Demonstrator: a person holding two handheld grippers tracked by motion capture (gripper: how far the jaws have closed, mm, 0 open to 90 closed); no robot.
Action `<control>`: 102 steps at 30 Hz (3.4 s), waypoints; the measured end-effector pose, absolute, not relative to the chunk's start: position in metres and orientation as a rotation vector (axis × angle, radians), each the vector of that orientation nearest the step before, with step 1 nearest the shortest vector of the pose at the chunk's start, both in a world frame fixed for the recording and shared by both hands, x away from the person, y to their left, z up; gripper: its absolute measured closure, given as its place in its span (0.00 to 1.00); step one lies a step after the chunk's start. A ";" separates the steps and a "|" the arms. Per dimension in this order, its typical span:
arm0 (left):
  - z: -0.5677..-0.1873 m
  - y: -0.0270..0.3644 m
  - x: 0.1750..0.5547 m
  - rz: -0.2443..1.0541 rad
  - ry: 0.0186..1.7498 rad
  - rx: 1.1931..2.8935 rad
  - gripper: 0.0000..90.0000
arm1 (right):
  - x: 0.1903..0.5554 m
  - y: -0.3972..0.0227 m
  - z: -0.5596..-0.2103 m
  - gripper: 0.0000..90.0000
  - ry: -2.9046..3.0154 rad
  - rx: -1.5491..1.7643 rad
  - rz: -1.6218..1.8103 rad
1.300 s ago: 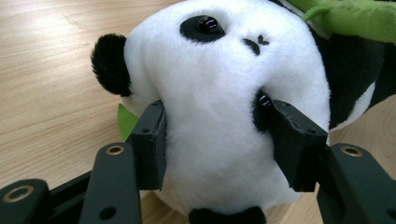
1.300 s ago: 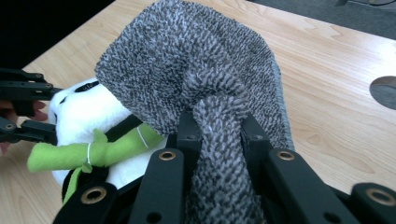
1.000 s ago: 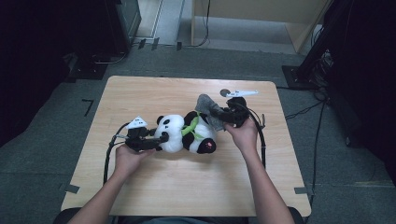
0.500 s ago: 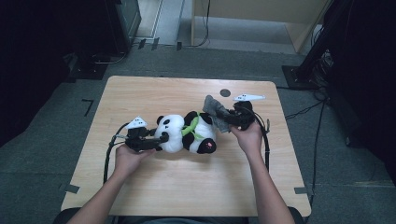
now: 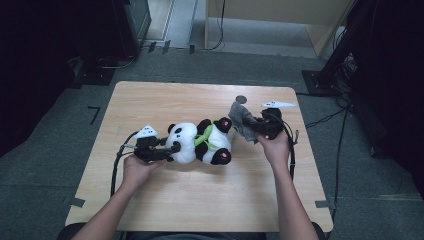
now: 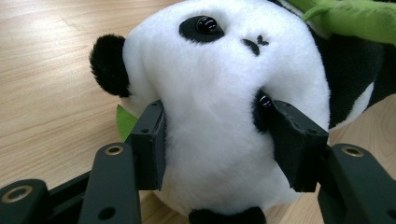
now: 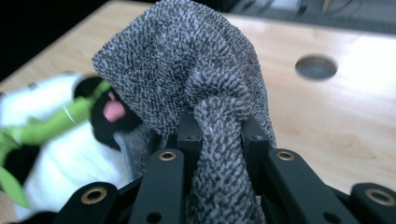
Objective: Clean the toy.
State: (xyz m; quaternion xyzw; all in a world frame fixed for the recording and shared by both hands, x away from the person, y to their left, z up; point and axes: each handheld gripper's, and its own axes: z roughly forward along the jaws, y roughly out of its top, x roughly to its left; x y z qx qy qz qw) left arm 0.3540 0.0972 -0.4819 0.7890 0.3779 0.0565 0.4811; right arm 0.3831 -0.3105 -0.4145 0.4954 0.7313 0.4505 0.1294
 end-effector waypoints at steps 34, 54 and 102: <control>-0.480 0.096 0.355 0.137 0.932 1.920 0.48 | 0.386 -0.271 -0.421 0.84 2.222 1.322 1.310; -0.481 0.097 0.358 0.111 0.948 1.909 0.47 | 0.377 -0.305 -0.416 0.85 2.139 1.429 1.330; -0.481 0.097 0.362 0.077 0.973 1.895 0.47 | 0.365 -0.268 -0.454 0.85 2.402 1.288 1.283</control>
